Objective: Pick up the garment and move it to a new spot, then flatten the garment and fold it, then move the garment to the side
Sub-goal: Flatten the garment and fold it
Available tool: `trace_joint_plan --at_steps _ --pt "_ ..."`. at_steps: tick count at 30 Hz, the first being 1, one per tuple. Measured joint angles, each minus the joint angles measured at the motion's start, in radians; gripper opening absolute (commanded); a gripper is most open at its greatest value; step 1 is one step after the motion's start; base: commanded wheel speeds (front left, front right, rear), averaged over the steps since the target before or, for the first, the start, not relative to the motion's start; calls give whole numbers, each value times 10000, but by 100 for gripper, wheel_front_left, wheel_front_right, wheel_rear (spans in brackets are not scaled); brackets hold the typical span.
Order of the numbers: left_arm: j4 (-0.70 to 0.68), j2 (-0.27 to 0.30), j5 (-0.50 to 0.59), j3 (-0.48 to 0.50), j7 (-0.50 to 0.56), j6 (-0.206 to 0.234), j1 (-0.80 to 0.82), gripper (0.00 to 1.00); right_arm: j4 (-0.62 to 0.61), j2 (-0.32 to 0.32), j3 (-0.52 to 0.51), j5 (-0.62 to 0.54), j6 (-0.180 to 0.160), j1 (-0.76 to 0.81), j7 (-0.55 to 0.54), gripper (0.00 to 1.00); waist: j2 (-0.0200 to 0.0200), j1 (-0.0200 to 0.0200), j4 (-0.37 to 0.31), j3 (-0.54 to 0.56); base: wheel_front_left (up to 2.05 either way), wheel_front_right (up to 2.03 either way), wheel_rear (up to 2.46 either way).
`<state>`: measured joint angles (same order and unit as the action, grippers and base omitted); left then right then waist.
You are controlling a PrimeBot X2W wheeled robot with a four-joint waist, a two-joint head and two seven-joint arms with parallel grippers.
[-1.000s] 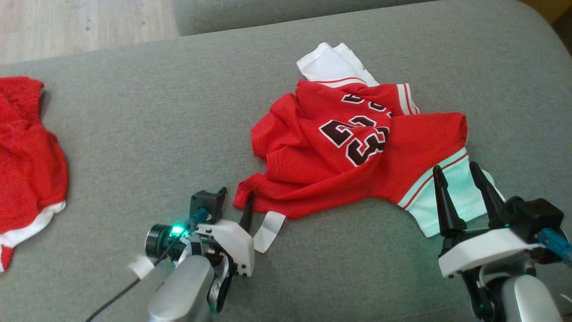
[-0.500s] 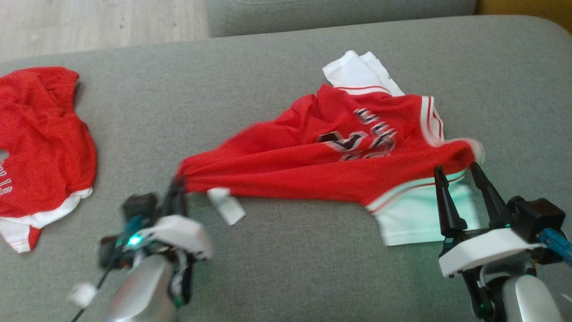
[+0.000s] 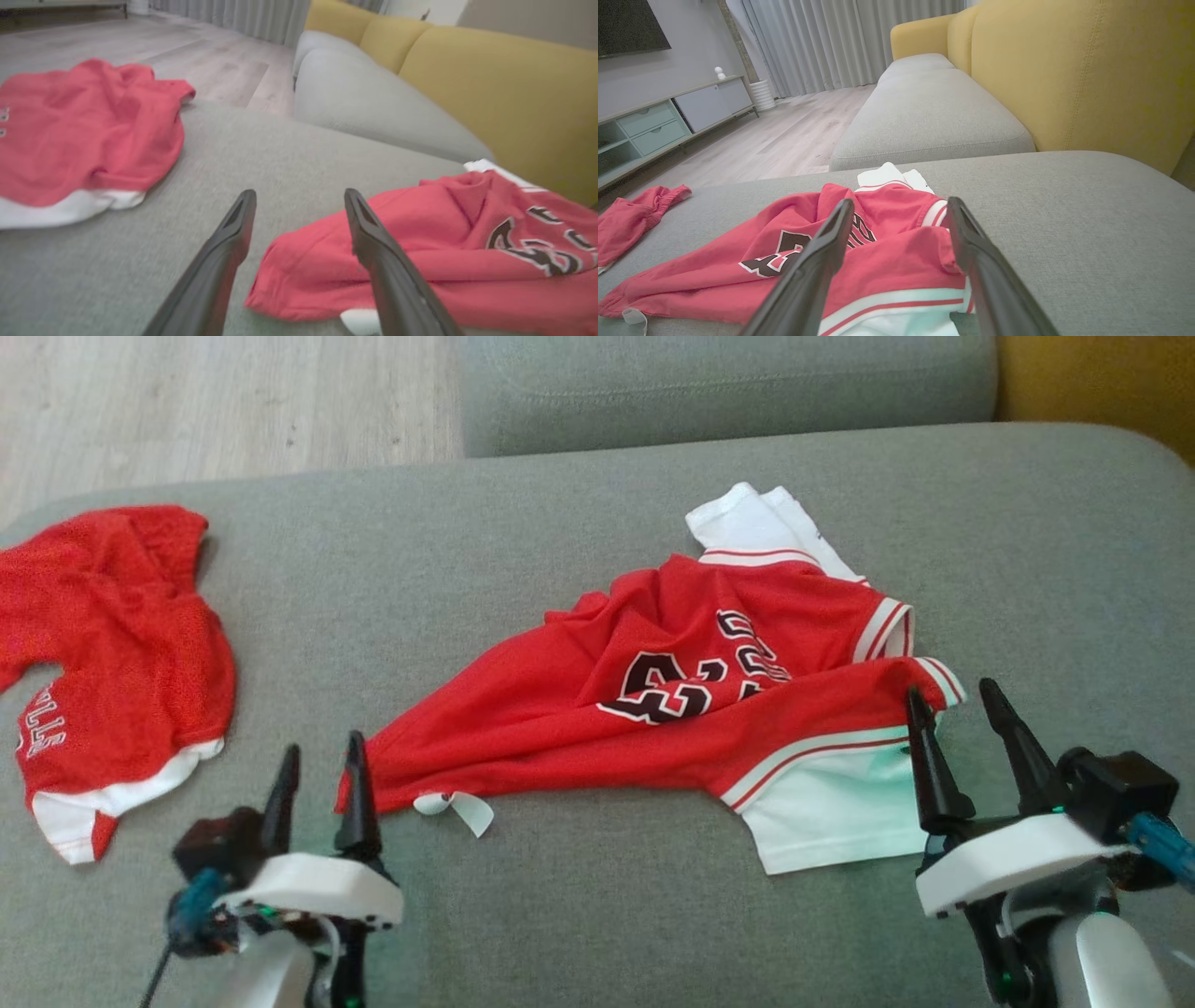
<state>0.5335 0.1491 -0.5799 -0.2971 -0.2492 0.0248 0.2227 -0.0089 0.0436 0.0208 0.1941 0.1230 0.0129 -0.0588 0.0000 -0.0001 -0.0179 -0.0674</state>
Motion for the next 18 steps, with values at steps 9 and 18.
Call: trace_joint_plan --at_steps 9,18 --pt "-2587 633 1106 1032 -4 -263 -1383 100 38 0 15 -6 0 340 -123 100 0 0 -142 544 0 0 0" --pt "-3306 922 1220 1057 322 -146 -2139 100 54 2 142 -65 0 577 -424 100 0 0 -214 896 0 0 0"
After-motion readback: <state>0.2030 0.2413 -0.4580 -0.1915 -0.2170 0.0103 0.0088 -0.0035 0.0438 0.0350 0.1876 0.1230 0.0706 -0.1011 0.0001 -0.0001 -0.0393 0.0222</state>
